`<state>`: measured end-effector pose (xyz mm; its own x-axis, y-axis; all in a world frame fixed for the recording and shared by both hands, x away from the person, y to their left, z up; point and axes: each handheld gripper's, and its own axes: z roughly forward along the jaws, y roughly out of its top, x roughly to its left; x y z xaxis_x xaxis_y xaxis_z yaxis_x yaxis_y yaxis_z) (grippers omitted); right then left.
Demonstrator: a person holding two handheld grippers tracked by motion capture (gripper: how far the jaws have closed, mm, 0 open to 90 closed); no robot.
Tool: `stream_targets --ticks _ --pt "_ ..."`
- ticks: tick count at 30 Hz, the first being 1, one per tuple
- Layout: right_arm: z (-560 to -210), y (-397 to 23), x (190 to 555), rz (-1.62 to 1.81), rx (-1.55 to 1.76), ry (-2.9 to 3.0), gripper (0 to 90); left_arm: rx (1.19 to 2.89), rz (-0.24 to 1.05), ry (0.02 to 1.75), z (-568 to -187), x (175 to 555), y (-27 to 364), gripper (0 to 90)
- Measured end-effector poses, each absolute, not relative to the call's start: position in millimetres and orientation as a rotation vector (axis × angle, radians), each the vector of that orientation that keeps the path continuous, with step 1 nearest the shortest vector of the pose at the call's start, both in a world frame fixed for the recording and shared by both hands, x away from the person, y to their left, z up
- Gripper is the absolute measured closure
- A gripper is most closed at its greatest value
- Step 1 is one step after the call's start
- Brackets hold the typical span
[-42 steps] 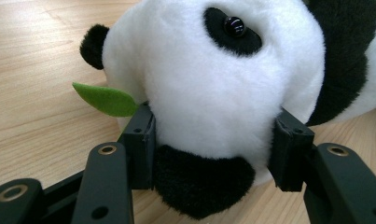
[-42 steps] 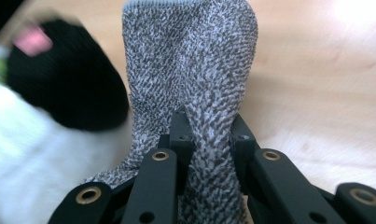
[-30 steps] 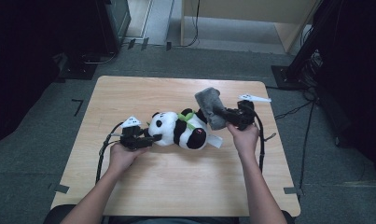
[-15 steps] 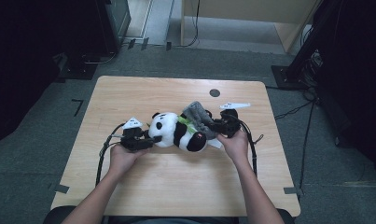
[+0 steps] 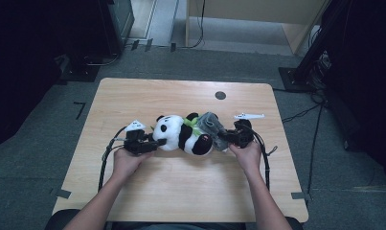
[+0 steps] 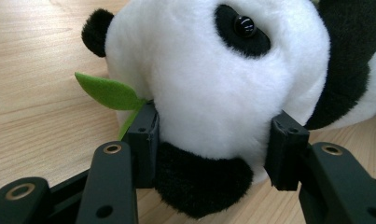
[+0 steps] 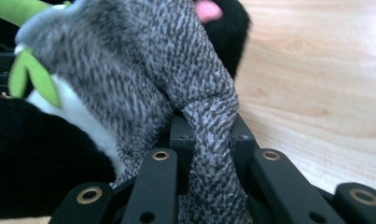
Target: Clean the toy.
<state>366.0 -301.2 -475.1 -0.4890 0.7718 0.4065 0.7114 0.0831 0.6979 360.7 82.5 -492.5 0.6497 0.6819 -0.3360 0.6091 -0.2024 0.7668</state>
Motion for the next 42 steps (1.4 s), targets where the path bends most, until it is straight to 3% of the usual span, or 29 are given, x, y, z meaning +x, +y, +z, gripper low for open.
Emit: stream_targets --ticks 13,27,30,42 --pt "-495 -313 367 1.195 1.657 2.294 78.5 1.904 0.074 1.017 -490 364 85 47.2" --pt "-441 -345 354 1.414 1.546 2.048 78.3 1.902 0.090 1.009 -492 363 84 46.8" --pt "-434 -343 356 1.444 1.515 2.036 78.3 1.903 0.098 1.007 -492 362 83 46.8" --pt "-412 -269 375 1.522 1.261 2.220 78.1 1.926 0.172 0.981 -494 354 80 46.4"
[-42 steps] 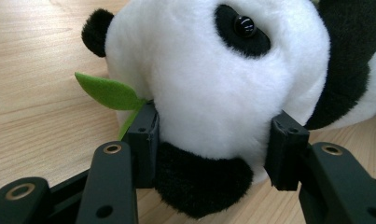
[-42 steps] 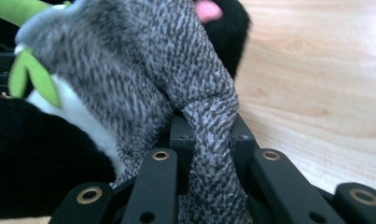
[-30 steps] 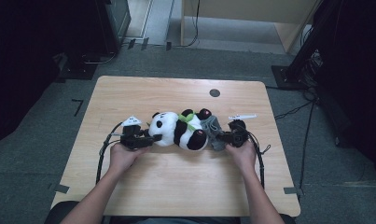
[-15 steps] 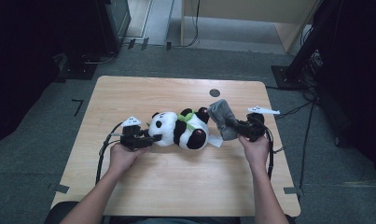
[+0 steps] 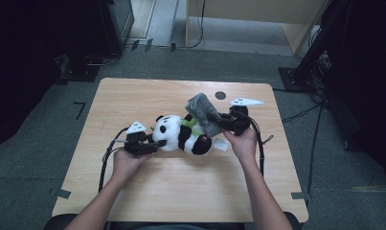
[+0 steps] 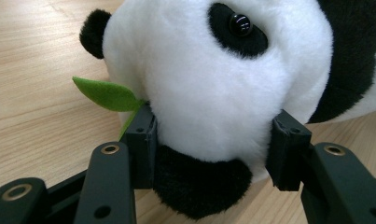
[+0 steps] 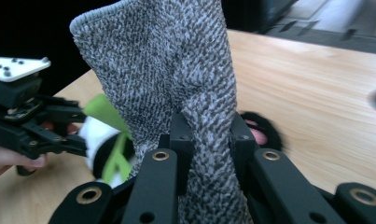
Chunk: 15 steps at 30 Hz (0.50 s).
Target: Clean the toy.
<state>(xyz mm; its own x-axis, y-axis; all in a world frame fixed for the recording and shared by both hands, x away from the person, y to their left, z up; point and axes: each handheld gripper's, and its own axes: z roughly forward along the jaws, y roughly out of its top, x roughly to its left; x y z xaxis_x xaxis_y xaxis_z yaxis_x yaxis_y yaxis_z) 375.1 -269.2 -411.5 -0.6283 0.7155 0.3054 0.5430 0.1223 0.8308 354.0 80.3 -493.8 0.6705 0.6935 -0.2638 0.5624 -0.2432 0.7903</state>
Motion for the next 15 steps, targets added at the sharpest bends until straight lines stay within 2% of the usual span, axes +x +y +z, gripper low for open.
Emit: stream_targets --ticks 5,15 --pt "-431 -240 382 1.414 1.242 2.382 77.8 1.937 0.185 0.977 -495 352 79 46.5" --pt "-446 -260 380 1.448 1.360 2.359 78.4 1.920 0.139 1.004 -495 354 80 47.8"
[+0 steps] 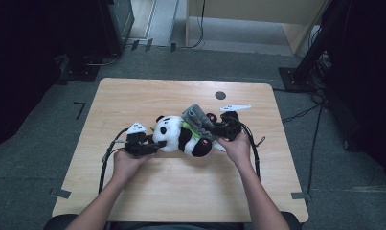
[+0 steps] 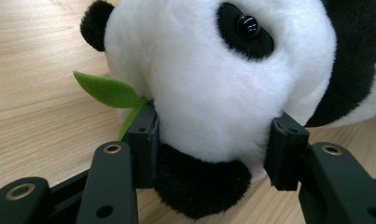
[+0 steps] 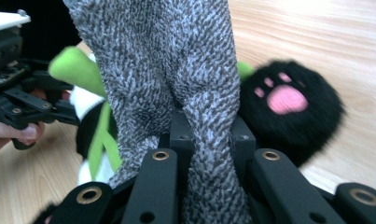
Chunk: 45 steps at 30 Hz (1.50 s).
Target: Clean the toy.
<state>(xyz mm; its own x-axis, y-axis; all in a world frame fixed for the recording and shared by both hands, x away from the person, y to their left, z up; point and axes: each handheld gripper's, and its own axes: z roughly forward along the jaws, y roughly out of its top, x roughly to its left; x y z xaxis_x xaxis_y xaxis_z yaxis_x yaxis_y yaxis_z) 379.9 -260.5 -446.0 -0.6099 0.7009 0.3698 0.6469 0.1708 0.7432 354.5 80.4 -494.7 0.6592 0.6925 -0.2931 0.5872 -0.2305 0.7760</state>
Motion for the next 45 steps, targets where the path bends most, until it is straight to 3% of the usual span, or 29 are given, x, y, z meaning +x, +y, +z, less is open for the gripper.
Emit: stream_targets --ticks 15,27,35,45 --pt "-476 -302 374 1.325 1.565 2.333 78.8 1.861 0.033 1.080 -490 366 83 49.0" --pt "-496 -313 378 1.105 1.660 2.336 78.6 1.873 0.071 1.082 -483 368 83 49.8" --pt "-460 -335 370 1.310 1.632 2.104 78.7 1.863 0.107 1.101 -482 368 87 51.7" --pt "-405 -298 350 1.461 1.396 2.162 78.5 1.866 0.119 1.101 -483 367 86 51.5"
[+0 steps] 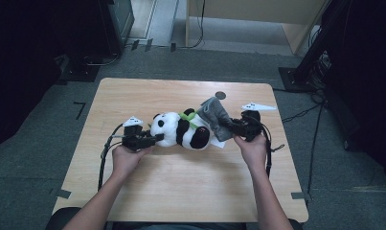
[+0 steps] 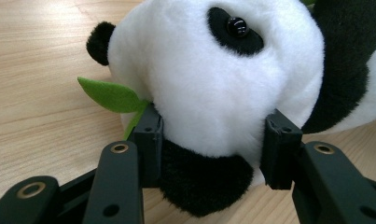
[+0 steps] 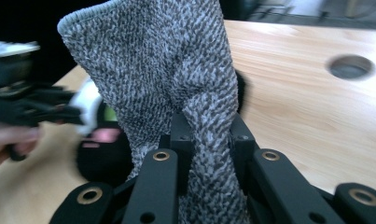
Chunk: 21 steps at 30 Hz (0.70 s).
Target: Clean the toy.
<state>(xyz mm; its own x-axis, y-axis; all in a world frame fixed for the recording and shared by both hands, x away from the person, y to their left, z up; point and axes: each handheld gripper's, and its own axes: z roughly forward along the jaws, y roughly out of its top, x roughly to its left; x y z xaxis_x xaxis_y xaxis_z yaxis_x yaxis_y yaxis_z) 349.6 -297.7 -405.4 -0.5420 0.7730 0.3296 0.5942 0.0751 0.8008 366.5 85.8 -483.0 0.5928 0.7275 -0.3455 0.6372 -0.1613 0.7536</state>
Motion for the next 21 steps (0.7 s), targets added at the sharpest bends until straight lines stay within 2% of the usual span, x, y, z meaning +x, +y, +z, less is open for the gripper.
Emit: stream_targets --ticks 5,9,21 --pt "-390 -268 336 1.491 1.248 2.248 78.5 1.884 0.139 1.093 -483 365 85 51.5" --pt "-397 -248 329 1.375 1.179 2.348 78.5 1.896 0.125 1.098 -484 365 84 52.3" --pt "-422 -263 321 1.307 1.249 2.357 78.7 1.901 0.114 1.087 -486 365 85 53.0"
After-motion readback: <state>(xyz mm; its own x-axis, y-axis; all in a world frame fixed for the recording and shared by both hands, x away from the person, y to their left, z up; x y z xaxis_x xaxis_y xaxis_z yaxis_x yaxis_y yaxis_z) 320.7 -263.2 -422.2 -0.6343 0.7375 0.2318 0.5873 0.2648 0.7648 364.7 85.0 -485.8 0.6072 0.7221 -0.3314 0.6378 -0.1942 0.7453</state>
